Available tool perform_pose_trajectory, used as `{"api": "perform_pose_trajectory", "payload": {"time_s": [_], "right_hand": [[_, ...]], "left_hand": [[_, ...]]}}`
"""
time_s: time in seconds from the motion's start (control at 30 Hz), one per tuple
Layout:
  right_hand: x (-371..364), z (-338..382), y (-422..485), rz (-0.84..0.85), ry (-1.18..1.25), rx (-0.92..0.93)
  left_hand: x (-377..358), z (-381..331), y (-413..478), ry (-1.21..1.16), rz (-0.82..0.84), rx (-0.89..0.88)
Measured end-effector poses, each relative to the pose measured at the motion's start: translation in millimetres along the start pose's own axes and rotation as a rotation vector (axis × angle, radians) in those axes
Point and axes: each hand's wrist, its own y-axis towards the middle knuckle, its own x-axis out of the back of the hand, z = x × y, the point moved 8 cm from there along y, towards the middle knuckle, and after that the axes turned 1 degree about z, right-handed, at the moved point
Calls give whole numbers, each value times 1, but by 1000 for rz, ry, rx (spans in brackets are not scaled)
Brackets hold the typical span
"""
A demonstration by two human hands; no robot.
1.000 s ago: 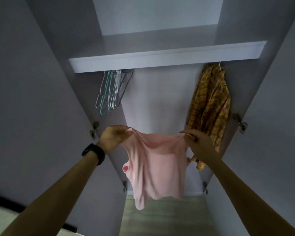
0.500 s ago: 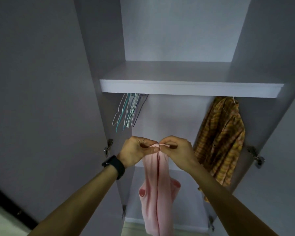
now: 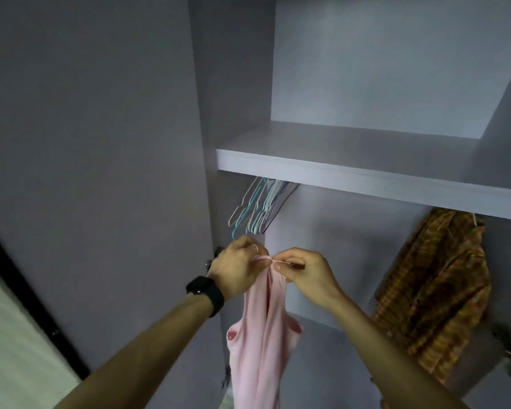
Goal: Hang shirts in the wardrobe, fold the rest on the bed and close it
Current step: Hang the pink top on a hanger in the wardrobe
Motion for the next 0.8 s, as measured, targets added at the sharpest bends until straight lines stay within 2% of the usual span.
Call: {"api": "perform_pose_trajectory", "payload": {"time_s": [0.07,0.17,0.27,0.43,0.57,0.7,0.8], "right_hand": [[0,1,8,25,-16,34],[9,-9,26,22,-78,52],[16,-23,52,-6,-183,18],[6,-51,107,30,-353,-85],[-7,-85,145,-11,-366,-192],[-25,-128,181,-118,-350,-302],[-33,-150,209,-236,-340,-337]], "left_hand": [[3,-4,0,142,-47,-24],[20,-3,0,292,-207,-22],[42,8,3,410,-289,30],[63,45,21,771,-183,173],[63,84,35,1027,-119,252],[60,118,45,1244,-133,261],[56,127,50,1368,-188,172]]}}
